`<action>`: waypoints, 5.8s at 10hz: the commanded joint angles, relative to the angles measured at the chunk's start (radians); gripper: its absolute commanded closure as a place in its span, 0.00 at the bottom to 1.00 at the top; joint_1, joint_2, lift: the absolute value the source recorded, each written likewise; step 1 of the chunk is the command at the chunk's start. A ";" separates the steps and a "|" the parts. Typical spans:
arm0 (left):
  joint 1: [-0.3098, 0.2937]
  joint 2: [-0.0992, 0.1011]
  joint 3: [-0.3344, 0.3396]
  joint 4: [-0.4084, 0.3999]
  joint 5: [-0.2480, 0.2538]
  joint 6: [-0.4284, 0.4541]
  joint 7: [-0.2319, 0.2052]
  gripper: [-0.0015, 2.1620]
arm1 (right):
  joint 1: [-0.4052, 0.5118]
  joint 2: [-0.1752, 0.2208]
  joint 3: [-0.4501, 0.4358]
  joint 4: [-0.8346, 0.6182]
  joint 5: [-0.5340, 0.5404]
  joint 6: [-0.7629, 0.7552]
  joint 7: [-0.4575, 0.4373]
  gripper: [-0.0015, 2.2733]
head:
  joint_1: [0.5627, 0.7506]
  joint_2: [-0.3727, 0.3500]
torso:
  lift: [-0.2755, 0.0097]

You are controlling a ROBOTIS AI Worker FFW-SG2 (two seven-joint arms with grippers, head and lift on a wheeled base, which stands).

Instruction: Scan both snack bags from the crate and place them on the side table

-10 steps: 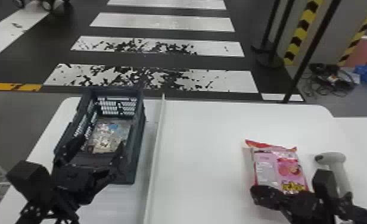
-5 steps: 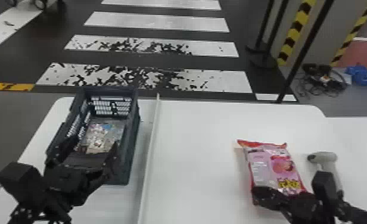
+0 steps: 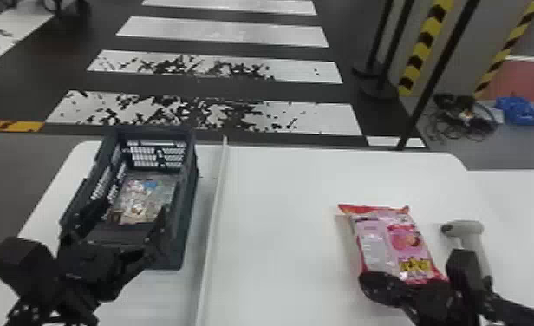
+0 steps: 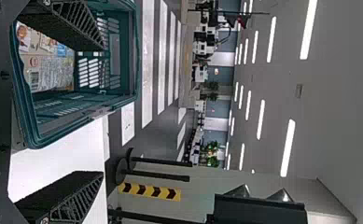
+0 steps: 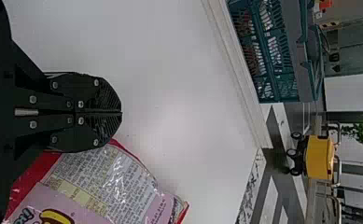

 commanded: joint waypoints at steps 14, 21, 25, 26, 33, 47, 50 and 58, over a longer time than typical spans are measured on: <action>0.006 0.000 -0.002 -0.033 -0.012 0.000 -0.002 0.02 | -0.193 0.002 -0.443 0.049 -0.108 0.108 -0.129 0.02 | 0.70 0.04 | 0.62; 0.009 -0.010 -0.006 -0.021 -0.029 0.022 -0.002 0.02 | -0.311 -0.078 -0.453 0.311 -0.062 0.151 -0.123 0.02 | 0.70 0.03 | 0.62; 0.011 -0.028 -0.008 -0.002 -0.040 0.022 -0.002 0.02 | -0.415 -0.160 -0.442 0.486 0.007 0.111 -0.135 0.02 | 0.70 0.03 | 0.62; 0.011 -0.031 -0.008 0.001 -0.041 0.022 -0.002 0.02 | -0.435 -0.170 -0.440 0.522 0.019 0.102 -0.137 0.02 | 0.70 0.03 | 0.62; 0.003 -0.033 -0.009 0.019 -0.044 0.022 -0.002 0.02 | -0.490 -0.201 -0.430 0.663 0.077 -0.006 -0.192 0.92 | 0.70 0.03 | 0.62; -0.002 -0.028 -0.028 0.022 -0.044 0.022 -0.002 0.02 | -0.259 0.002 -0.342 -0.035 0.020 0.381 -0.160 0.99 | 0.70 0.03 | 0.62; -0.003 -0.023 -0.028 0.022 -0.043 0.022 -0.002 0.02 | -0.210 0.002 -0.261 -0.113 -0.010 0.464 -0.160 0.99 | 0.70 0.07 | 0.62; 0.000 -0.020 -0.025 0.027 -0.040 0.018 -0.002 0.02 | -0.173 0.002 -0.127 -0.179 -0.001 0.556 -0.163 0.99 | 0.70 0.18 | 0.62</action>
